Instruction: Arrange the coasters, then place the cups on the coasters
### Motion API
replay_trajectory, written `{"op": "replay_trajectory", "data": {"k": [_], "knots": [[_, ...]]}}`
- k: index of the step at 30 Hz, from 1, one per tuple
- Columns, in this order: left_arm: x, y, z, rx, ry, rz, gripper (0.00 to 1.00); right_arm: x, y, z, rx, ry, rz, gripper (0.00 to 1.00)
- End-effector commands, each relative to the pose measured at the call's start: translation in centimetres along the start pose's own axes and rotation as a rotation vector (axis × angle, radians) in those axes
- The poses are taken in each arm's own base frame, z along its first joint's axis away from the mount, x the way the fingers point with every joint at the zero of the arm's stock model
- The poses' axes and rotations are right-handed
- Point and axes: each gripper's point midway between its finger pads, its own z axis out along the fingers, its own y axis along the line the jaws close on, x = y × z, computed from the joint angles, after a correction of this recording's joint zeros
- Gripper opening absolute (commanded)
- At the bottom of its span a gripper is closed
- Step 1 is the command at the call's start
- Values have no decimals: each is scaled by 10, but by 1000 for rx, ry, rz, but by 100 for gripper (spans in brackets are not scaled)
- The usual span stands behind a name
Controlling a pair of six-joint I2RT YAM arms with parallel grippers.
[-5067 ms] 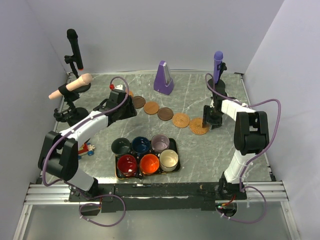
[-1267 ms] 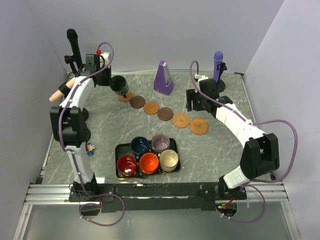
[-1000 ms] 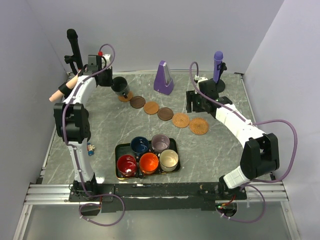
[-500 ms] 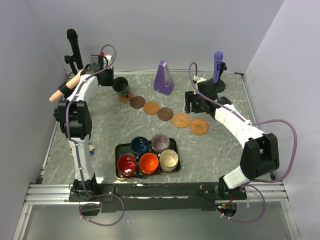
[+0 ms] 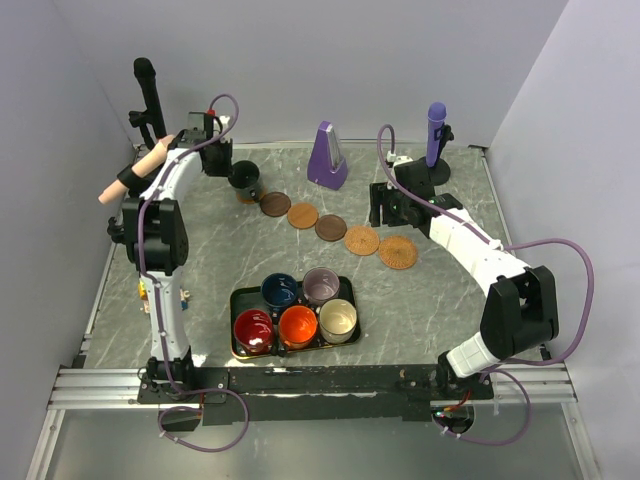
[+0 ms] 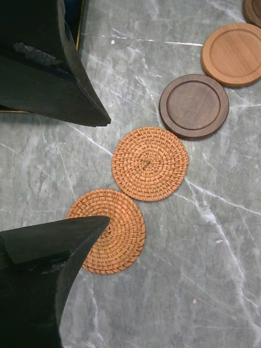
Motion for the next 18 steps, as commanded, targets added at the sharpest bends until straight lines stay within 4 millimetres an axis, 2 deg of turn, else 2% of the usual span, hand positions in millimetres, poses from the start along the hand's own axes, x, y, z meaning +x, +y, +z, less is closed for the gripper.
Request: {"op": "replay_trajectory", "data": {"k": [1, 18], "knots": [[-40, -5, -16, -1, -105, 43, 1, -2, 6, -9, -14, -17, 5, 73], [-36, -6, -8, 16, -85, 50, 1, -2, 6, -8, -15, -12, 3, 74]]}}
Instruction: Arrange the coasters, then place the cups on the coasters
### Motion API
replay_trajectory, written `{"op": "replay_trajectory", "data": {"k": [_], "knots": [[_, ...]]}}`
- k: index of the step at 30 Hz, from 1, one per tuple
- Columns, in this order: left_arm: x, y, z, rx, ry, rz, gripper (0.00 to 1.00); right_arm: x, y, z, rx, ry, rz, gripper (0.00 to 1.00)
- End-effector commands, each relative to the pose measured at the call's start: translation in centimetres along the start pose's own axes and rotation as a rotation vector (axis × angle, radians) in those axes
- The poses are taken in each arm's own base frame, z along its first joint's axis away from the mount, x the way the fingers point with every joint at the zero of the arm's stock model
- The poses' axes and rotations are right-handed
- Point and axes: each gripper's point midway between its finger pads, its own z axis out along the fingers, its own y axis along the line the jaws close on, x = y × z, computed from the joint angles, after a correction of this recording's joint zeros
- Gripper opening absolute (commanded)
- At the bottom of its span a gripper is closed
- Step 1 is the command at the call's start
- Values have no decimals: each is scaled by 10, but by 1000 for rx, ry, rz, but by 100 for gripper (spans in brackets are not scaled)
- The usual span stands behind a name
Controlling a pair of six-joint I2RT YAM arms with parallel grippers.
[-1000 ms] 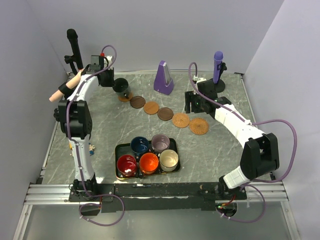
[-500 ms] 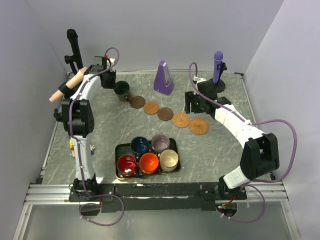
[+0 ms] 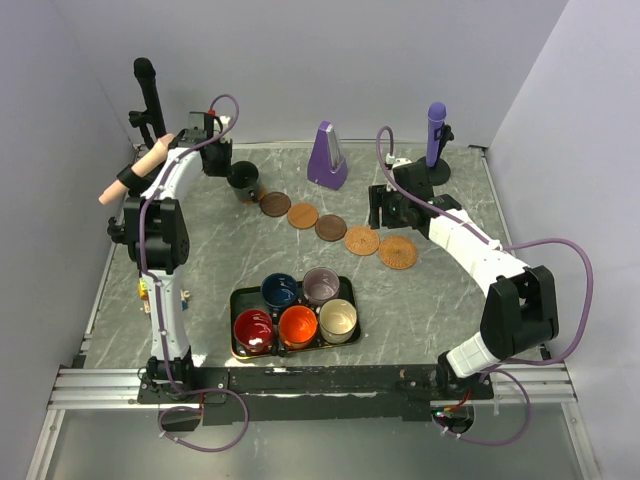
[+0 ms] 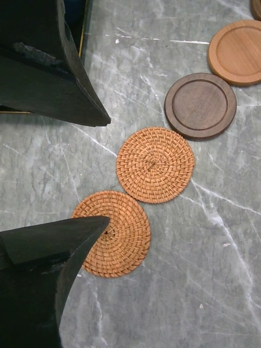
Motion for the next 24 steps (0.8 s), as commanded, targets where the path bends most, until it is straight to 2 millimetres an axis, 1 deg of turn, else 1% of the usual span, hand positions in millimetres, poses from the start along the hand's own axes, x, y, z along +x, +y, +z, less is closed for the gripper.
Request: {"op": "replay_trajectory", "data": {"k": [1, 7, 10, 19, 24], "knots": [[-37, -10, -12, 33, -99, 36, 1, -8, 4, -8, -13, -30, 1, 74], [-32, -10, -7, 36, -85, 32, 1, -8, 5, -9, -14, -31, 0, 74], [-30, -10, -7, 37, -78, 33, 4, -7, 5, -9, -13, -27, 0, 74], [-28, -10, -2, 40, -74, 29, 18, -7, 5, -8, -13, -24, 0, 75], [-33, -11, -2, 36, -93, 19, 30, -7, 4, -9, -11, -24, -1, 75]]}}
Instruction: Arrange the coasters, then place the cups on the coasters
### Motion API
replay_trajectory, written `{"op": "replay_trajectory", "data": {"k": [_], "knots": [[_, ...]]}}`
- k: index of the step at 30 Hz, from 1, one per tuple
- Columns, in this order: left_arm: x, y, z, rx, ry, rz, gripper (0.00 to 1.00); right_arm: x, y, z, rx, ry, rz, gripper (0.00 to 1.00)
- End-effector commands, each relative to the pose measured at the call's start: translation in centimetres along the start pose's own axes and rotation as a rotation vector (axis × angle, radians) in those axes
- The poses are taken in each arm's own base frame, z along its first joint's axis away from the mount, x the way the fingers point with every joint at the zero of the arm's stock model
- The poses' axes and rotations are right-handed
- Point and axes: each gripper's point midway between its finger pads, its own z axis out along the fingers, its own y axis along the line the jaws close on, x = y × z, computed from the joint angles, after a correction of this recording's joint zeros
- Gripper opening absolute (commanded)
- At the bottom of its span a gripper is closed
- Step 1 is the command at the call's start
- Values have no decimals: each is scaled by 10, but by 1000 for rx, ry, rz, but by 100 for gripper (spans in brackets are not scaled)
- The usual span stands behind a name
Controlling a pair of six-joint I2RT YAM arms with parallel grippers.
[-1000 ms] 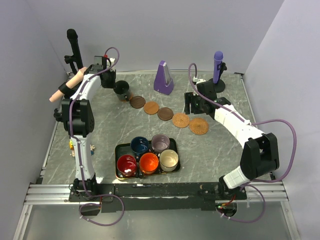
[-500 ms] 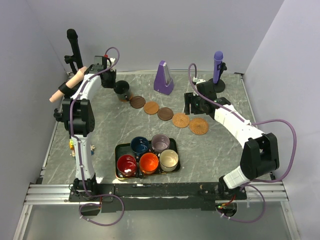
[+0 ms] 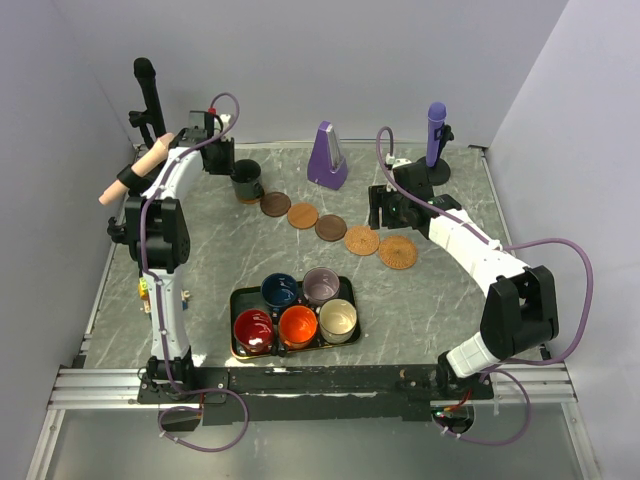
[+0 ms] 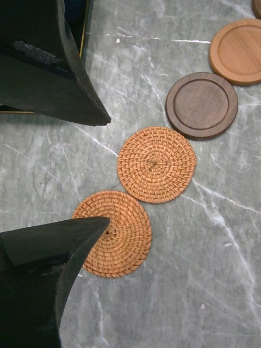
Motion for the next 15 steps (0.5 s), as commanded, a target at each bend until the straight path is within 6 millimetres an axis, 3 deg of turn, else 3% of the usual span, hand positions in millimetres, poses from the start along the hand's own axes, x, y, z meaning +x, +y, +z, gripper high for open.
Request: {"op": "replay_trajectory", "data": {"k": [1, 7, 15], "knots": [[-30, -9, -6, 27, -85, 14, 32, -8, 5, -9, -12, -30, -1, 75], [-34, -10, -6, 21, -103, -12, 45, -8, 5, -10, -10, -34, -1, 75], [-59, -24, -31, 58, -216, -96, 73, -9, 5, -11, -12, -41, -4, 77]]}}
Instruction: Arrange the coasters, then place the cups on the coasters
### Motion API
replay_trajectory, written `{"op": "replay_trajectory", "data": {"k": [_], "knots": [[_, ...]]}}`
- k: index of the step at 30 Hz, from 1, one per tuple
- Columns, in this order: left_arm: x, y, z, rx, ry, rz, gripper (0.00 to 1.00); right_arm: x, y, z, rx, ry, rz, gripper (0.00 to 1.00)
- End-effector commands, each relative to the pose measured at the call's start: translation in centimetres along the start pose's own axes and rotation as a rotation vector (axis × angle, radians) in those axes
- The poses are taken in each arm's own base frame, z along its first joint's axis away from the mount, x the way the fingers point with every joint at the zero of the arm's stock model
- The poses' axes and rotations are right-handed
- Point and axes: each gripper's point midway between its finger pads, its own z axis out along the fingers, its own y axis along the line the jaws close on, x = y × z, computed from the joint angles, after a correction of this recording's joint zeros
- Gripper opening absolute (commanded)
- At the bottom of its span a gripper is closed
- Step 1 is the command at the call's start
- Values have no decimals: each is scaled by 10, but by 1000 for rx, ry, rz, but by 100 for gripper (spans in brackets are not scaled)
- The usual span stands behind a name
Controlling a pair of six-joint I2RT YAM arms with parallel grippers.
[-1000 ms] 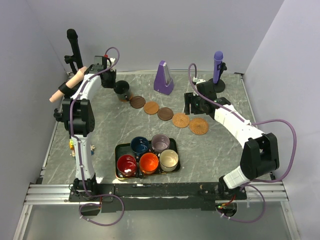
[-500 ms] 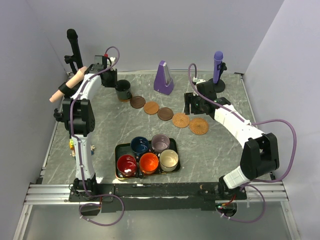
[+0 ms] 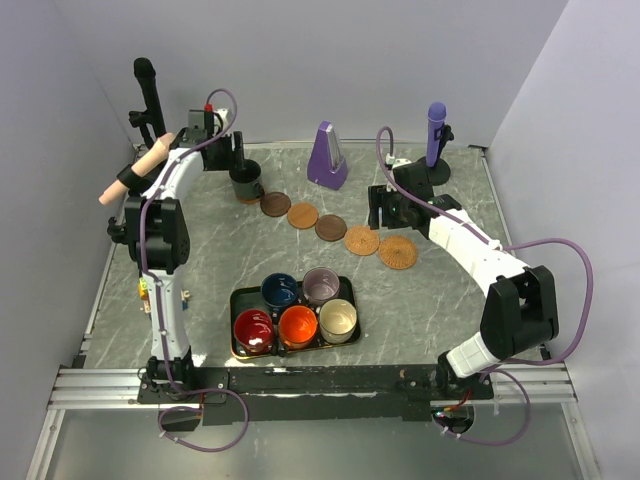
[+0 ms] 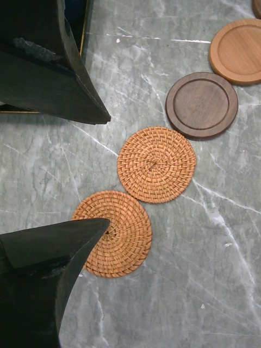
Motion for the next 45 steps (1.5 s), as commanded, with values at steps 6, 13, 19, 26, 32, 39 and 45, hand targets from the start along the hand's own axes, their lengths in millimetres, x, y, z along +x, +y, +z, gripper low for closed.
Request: {"op": "replay_trajectory", "data": {"k": [6, 13, 19, 26, 32, 39, 45], "knots": [[-43, -39, -52, 51, -187, -85, 89, -8, 8, -9, -29, -43, -1, 77], [-24, -66, -56, -49, -169, -91, 94, -4, 10, -7, -41, -42, 7, 77], [-7, -80, -44, -142, -132, -36, 95, -2, 10, -8, -43, -44, 10, 78], [7, -69, -45, -298, -97, -14, 92, -1, 9, -8, -38, -48, 13, 78], [21, -70, -47, -343, -90, -38, 73, -3, 10, -6, -44, -50, 11, 78], [33, -71, -41, -366, -67, -62, 66, -3, 11, -4, -48, -46, 10, 78], [40, -68, -35, -385, -52, -51, 62, -3, 11, -4, -48, -46, 11, 78]]}}
